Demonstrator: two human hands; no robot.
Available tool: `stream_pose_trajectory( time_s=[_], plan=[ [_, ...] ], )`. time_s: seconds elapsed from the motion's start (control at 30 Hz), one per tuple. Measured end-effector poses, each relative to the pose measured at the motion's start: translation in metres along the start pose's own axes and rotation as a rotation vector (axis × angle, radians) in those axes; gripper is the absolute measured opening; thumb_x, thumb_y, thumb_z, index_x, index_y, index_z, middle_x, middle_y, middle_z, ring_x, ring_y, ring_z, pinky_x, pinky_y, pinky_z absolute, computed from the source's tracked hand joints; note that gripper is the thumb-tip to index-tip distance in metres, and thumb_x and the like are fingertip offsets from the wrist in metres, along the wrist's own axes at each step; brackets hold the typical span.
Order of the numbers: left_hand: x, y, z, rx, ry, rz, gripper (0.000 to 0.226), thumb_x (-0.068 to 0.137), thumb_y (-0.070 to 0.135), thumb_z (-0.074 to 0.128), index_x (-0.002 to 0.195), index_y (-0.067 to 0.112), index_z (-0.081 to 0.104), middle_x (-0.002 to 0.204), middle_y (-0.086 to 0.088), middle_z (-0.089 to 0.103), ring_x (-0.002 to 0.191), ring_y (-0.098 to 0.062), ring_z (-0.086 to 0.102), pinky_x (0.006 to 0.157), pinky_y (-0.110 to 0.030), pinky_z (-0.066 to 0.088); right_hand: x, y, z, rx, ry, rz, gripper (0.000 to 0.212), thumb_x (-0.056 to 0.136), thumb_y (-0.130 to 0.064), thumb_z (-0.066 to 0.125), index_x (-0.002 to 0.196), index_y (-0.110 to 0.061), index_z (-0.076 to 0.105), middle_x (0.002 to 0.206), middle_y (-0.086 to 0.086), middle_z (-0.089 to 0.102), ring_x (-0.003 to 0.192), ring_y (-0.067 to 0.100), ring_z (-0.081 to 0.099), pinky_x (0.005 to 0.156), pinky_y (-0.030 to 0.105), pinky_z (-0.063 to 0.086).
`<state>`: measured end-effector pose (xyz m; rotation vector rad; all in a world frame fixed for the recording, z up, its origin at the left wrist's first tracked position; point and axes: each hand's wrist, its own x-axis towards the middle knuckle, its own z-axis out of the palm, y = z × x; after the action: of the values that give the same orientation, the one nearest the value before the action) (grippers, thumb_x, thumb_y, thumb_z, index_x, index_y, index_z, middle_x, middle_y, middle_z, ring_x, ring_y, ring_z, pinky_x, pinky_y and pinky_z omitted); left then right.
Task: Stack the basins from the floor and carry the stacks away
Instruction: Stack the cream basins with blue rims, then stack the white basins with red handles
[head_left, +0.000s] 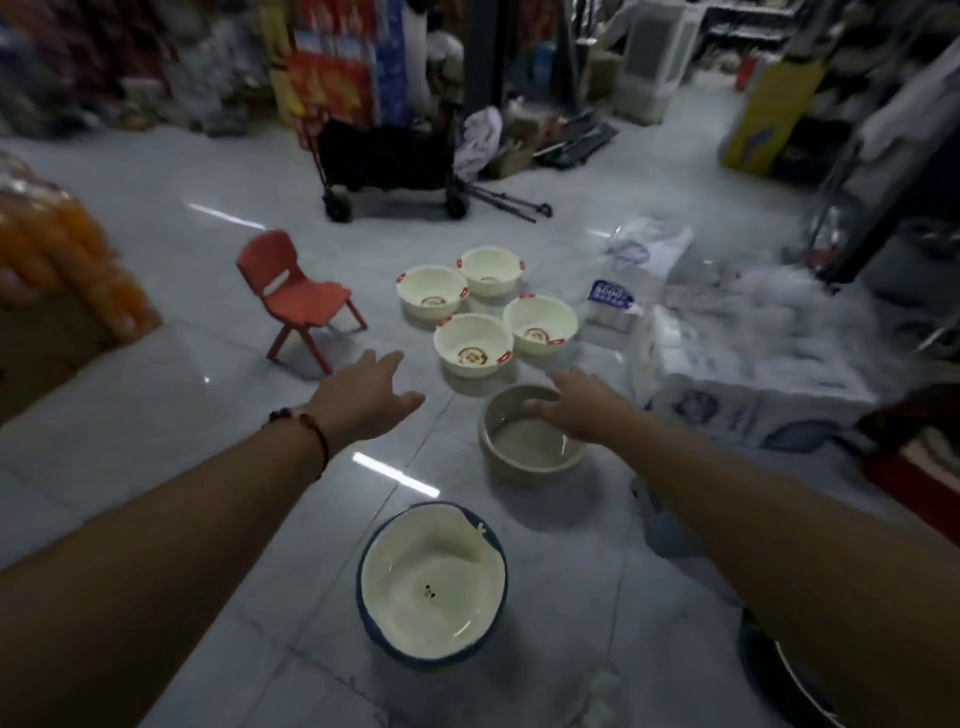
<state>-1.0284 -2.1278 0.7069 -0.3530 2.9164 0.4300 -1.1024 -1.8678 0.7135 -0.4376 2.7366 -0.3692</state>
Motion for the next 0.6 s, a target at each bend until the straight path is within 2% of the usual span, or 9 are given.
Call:
stream_pose_trajectory(
  time_s=[0.13,0.27,0.37,0.47,0.6],
  plan=[
    [-0.053,0.067,-0.069,0.091,0.062,0.096,0.078,0.092,0.06,0.053,0.156,0.025,0.024,0.16,-0.013,0.026,0.141,-0.032,0.037,0.109,-0.042,0.037,-0.076,-0.007,-0.054,0.019,0.084,0.015,0.068,0.091,-0.05,0.06,0.148,-0.02,0.038,0.152,0.013,0.04,0.134,0.032,0.043,0.108,0.041,0.038],
    [-0.094,0.119,-0.089,0.1,0.03,0.121,0.081,0.093,0.061,0.052,0.158,0.028,0.017,0.165,-0.011,0.012,0.145,-0.034,0.03,0.114,-0.04,0.03,-0.115,0.012,-0.084,-0.018,0.078,0.018,0.085,0.084,-0.065,0.058,0.152,-0.024,0.029,0.157,0.011,0.032,0.138,0.032,0.039,0.112,0.046,0.037],
    [-0.106,0.146,-0.096,0.038,0.038,0.125,0.086,0.091,0.062,0.054,0.158,0.027,0.013,0.166,-0.009,0.01,0.147,-0.032,0.027,0.115,-0.04,0.027,-0.14,0.026,-0.115,-0.04,0.098,-0.01,0.083,0.089,-0.062,0.056,0.155,-0.023,0.025,0.159,0.009,0.028,0.142,0.03,0.034,0.114,0.043,0.032],
    [-0.113,0.17,-0.106,0.011,0.125,0.137,0.083,0.09,0.061,0.056,0.156,0.027,0.02,0.163,-0.005,0.021,0.145,-0.028,0.032,0.114,-0.041,0.03,-0.16,0.04,-0.149,-0.062,0.13,-0.045,0.08,0.091,-0.061,0.054,0.155,-0.024,0.024,0.159,0.01,0.028,0.142,0.032,0.034,0.114,0.045,0.032],
    [-0.13,0.195,-0.117,0.015,0.258,0.133,0.074,0.092,0.055,0.056,0.154,0.027,0.026,0.164,-0.005,0.021,0.144,-0.028,0.033,0.113,-0.045,0.036,-0.175,0.05,-0.176,-0.043,0.129,-0.066,0.078,0.093,-0.062,0.049,0.156,-0.025,0.021,0.161,0.01,0.024,0.145,0.033,0.027,0.116,0.045,0.026]
  ],
)
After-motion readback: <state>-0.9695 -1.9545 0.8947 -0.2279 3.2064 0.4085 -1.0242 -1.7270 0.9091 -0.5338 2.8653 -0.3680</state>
